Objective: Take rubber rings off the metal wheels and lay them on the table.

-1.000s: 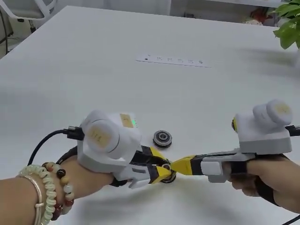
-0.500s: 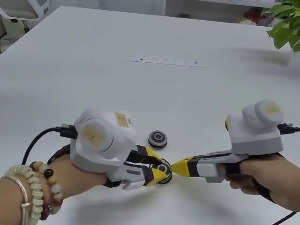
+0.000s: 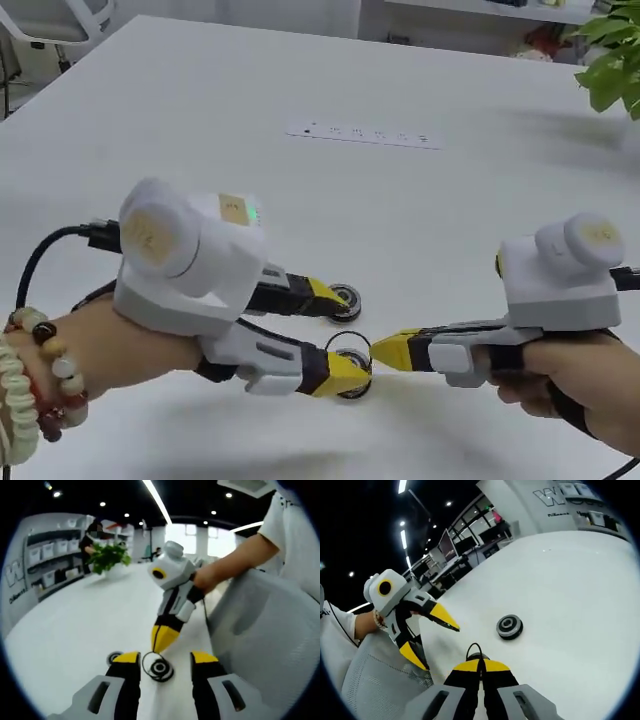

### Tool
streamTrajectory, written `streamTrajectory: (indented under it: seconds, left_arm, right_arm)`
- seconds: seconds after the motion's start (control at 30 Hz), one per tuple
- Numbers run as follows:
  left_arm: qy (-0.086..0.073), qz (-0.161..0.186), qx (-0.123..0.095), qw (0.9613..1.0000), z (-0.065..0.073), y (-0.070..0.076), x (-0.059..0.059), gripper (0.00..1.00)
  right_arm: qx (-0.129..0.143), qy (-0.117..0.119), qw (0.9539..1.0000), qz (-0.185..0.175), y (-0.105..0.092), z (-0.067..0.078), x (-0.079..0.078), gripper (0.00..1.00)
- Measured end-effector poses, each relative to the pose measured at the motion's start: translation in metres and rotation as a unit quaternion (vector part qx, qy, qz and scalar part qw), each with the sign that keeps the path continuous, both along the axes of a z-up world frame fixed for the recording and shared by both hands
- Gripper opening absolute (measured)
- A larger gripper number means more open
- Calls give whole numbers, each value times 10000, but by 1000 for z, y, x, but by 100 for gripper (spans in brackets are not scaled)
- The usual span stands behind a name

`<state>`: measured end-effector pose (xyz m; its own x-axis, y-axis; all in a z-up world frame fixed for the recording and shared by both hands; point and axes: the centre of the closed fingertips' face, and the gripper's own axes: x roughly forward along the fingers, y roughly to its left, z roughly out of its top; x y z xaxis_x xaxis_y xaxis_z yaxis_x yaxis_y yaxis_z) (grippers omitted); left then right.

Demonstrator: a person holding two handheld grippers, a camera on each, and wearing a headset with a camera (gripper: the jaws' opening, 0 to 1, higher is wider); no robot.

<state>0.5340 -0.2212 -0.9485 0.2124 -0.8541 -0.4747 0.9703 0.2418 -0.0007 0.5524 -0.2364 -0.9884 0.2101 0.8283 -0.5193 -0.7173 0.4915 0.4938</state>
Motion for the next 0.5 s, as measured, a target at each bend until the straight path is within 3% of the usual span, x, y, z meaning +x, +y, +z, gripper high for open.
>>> streamTrajectory:
  seconds: [0.23, 0.37, 0.43, 0.5]
  left_arm:
    - [-36, -77, 19, 10000, 23, 11, 0, 52]
    - [-33, -154, 105, 9998, 32, 23, -9, 54]
    - [88, -192, 197, 9996, 32, 31, -15, 58]
    - [28, -128, 239, 9996, 34, 39, -18, 61]
  right_arm:
    - [66, -204, 9997, -114, -9, 13, 9, 0]
    - [108, -315, 9993, -172, -12, 21, 12, 0]
    - [125, -356, 9992, -166, -12, 25, 12, 0]
    - [143, -394, 9990, -175, -12, 28, 13, 0]
